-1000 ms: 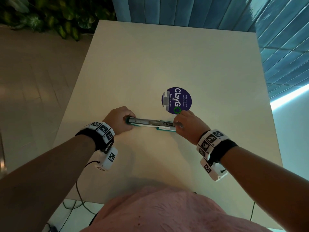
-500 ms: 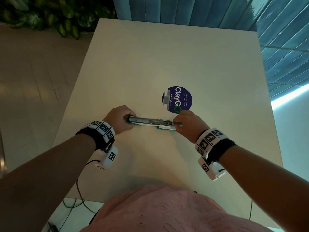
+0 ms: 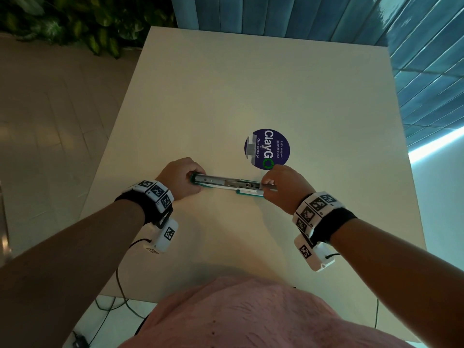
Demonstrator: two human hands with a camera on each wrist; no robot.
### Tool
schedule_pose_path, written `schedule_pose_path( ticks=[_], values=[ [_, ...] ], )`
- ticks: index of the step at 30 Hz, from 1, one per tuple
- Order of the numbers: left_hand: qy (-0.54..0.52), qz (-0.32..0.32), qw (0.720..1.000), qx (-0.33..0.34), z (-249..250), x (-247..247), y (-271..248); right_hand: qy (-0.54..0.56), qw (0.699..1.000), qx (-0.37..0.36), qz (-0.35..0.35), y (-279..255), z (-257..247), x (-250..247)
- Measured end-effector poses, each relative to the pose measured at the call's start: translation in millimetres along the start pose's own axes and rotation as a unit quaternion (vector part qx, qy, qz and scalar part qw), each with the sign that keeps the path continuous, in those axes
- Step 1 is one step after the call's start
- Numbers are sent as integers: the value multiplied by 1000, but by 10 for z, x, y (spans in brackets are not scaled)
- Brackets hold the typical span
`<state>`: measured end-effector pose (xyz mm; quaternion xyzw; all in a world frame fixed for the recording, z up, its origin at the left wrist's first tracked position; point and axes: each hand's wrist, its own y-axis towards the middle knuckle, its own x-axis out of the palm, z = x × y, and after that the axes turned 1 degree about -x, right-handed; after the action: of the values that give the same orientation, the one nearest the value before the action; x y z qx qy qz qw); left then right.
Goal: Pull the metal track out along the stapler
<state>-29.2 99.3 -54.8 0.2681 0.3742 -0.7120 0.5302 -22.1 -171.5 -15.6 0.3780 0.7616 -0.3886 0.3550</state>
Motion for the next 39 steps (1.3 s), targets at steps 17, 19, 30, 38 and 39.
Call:
schedule_pose_path(
  ticks=[17,19,30,38,39],
  values=[
    [7,-7,1000,-7,-1,-9,7,15,999,25,-18,42,10,-26],
    [4,-8,1000,-7,-6,-9,5,9,999,29,-22,41,8,-38],
    [1,-3,1000,-11,13,-4,-18,-18,999,20,-43,-58,151,36],
    [-1,-5,1000,-11,28,-17,-26,89,991,90,44,-177,345,228],
    [0,-9,1000,-9,37,-31,-33,91,991,93,42,-151,349,218]
  ],
)
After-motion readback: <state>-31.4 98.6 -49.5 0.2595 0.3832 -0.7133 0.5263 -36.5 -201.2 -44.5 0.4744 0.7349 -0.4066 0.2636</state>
